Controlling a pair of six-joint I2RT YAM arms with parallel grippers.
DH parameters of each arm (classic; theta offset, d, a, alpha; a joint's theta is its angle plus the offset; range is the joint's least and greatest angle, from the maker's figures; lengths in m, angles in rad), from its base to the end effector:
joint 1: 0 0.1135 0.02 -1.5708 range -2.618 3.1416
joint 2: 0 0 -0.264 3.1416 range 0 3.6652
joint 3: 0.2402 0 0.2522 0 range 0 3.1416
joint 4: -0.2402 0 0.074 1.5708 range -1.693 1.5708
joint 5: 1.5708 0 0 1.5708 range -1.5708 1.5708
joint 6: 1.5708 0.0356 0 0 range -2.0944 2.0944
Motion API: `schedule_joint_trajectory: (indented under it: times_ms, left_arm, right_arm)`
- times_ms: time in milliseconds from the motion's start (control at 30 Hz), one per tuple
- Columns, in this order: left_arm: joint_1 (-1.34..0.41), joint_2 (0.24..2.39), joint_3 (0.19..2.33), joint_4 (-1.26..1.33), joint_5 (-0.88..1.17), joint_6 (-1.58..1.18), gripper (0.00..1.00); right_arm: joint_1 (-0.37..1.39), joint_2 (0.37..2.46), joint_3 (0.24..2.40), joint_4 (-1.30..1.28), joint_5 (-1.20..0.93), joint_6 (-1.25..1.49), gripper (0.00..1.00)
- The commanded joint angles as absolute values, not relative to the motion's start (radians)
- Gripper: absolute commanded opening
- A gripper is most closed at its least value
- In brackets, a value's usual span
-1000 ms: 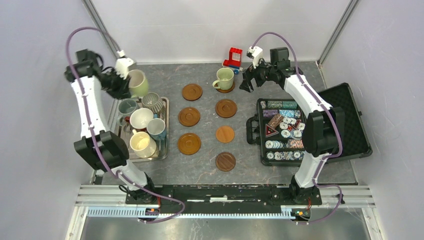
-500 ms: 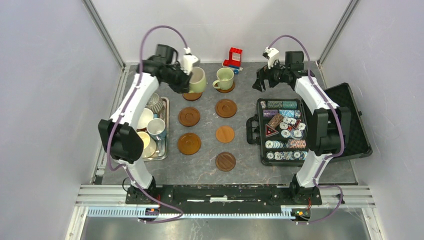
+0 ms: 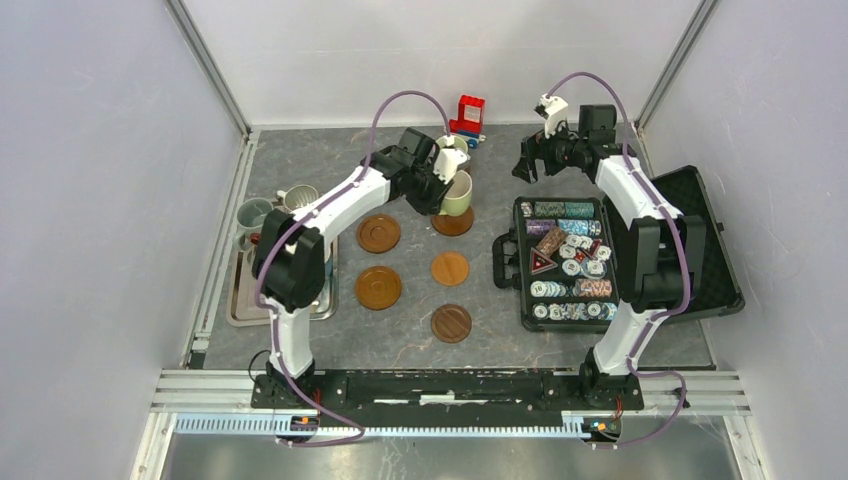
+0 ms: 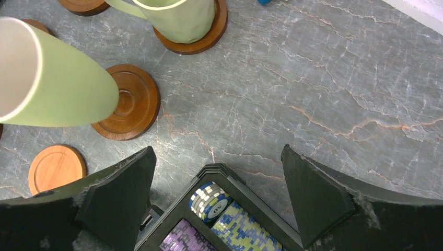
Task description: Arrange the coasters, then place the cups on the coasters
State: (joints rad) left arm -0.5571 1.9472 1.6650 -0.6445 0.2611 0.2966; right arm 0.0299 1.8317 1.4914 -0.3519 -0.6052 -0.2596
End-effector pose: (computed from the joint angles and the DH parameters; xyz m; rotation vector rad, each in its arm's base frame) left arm 0.3636 -0.2373 0.2618 1.1359 2.2327 -0.4343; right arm 0.4178 0.0328 0.2774 -0.6226 2.0834 0.5514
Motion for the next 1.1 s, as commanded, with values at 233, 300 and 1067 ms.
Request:
schedule_joint_trajectory:
  times_ms: [233, 300, 1067]
  left_arm:
    - [-0.588, 2.002, 1.675, -0.497, 0.264, 0.247, 0.02]
    - [-0.591, 2.006, 1.664, -0.482, 0.253, 0.252, 0.02]
    - [-0.594, 2.017, 1.601, -0.471, 0.271, 0.210, 0.07]
  right_arm:
    - [0.006, 1.772, 1.461, -0.316, -0.607, -0.252, 0.98]
    - [0.006, 1.774, 1.459, -0.316, -0.611, -0.252, 0.98]
    - [0.006, 1.772, 1.453, -0.321, -0.615, -0.261, 0.98]
